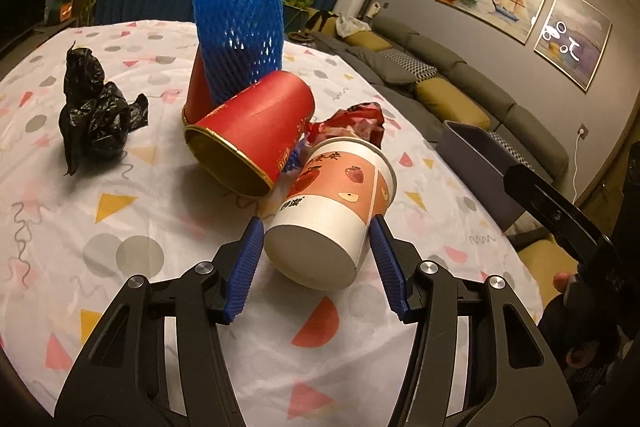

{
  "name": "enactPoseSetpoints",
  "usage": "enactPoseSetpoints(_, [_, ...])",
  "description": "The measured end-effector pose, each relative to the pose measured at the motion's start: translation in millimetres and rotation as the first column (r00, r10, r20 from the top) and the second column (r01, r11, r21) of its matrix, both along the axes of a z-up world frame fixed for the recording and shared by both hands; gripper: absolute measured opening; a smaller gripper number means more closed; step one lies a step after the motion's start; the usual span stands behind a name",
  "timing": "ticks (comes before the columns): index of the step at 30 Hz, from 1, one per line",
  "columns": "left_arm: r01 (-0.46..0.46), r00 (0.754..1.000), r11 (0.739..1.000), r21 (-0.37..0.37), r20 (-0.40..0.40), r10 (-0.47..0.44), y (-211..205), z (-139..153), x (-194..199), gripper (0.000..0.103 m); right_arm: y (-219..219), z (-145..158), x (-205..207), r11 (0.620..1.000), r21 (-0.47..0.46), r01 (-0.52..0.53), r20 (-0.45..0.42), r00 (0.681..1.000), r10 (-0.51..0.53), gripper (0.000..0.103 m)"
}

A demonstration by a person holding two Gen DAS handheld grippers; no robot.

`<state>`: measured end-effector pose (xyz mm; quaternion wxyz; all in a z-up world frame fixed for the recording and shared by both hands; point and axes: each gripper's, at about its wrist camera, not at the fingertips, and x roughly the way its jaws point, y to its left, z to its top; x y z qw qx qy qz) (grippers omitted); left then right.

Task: Collect trash
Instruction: 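Grasp another white-and-orange paper cup with the left tool and lift it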

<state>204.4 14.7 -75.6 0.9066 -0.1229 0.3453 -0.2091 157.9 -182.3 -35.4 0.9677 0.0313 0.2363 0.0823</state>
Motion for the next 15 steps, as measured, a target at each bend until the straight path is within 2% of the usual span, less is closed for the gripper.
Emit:
enactPoseSetpoints(4, [-0.019, 1.0, 1.0, 0.009, 0.018, 0.018, 4.8, 2.6, -10.5, 0.053, -2.8, -1.1, 1.5, 1.0, 0.004, 0.004, -0.006, 1.0, -0.004, 0.09])
enactPoseSetpoints(11, [-0.055, 0.996, 0.998, -0.023, 0.068, 0.057, 24.5, 16.4, -38.2, 0.053, 2.6, -5.7, 9.7, 1.0, -0.001, -0.01, -0.023, 1.0, 0.01, 0.09])
enactPoseSetpoints(13, [-0.065, 0.994, 0.997, -0.03, 0.082, 0.067, 30.9, 20.2, -44.3, 0.053, 6.0, -7.5, 14.5, 1.0, 0.0, -0.019, -0.034, 0.999, 0.019, 0.084])
enactPoseSetpoints(15, [-0.08, 0.992, 0.996, -0.038, 0.095, 0.083, 38.1, 24.8, -49.4, 0.053, 9.3, -9.7, 19.3, 1.0, 0.0, -0.026, -0.045, 0.999, 0.026, 0.083])
